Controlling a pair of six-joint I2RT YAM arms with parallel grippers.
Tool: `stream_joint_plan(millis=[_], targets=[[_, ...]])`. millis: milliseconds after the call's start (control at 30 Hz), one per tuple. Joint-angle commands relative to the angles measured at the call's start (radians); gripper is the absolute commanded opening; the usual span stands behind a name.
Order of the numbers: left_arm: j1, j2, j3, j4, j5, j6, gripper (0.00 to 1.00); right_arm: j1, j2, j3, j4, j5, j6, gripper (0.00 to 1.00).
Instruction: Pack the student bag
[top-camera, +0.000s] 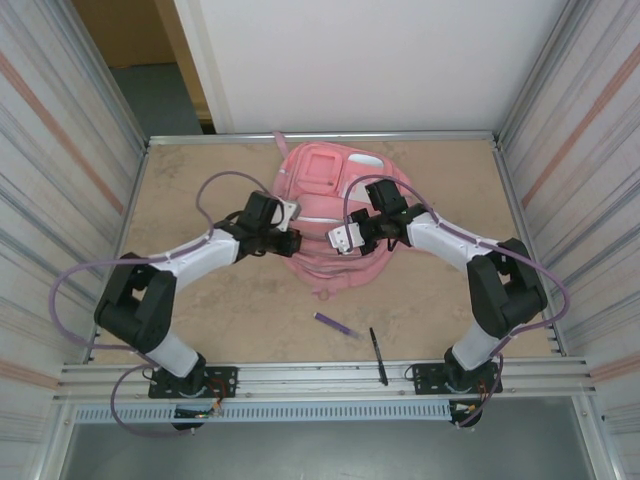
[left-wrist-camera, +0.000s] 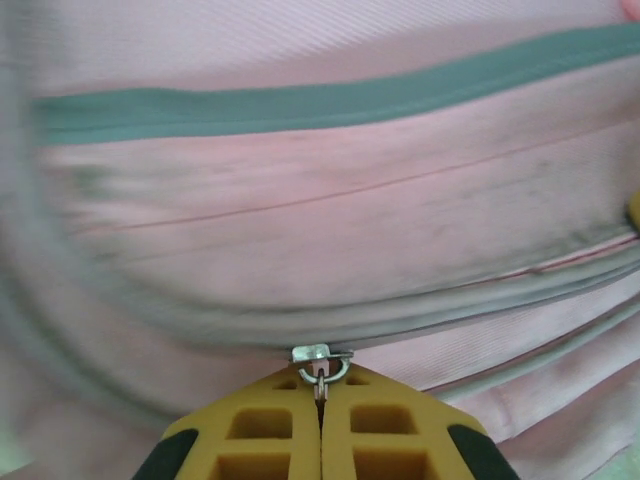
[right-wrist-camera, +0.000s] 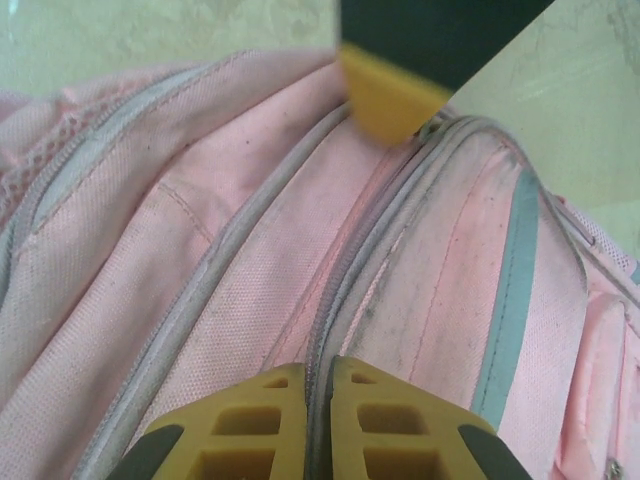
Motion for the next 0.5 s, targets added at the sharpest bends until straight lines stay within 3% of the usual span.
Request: stream_joint_plan(millis=[0, 67, 167, 233, 267, 367, 467], targets=[[-0.057, -0.059, -0.006, -0.016, -0.150, 0.125, 0.00, -0.037, -0.047, -0.023, -0.051, 0.117, -0.094, 0.00], [-0.043, -0.069, -0.038, 0.009, -0.161, 0.105, 0.00, -0.053, -0.054, -0.032, -0.026, 0.132, -0.095, 0.00], [0.024, -0.105, -0.124, 0.114, -0.051, 0.028, 0.00, -0.064, -0.051, -0.060, 0.060, 0.201, -0.096, 0.00], [0.007, -0.116, -0.140, 0.127, -0.040, 0.038, 0.00, -0.065, -0.052, -0.098, 0.164, 0.243, -0.076, 0.13], [-0.004, -0.116, -0.139, 0.125, -0.034, 0.039, 0.00, -0.068, -0.055, -0.107, 0.191, 0.231, -0.042, 0.14], [-0.035, -0.124, -0.145, 0.157, 0.041, -0.029, 0.00, -0.082, -0.080, -0.063, 0.088, 0.041, 0.126, 0.16], [-0.075, -0.141, -0.157, 0.223, 0.078, -0.100, 0.00, -0.065, -0.121, -0.061, 0.045, -0.092, 0.272, 0.32]])
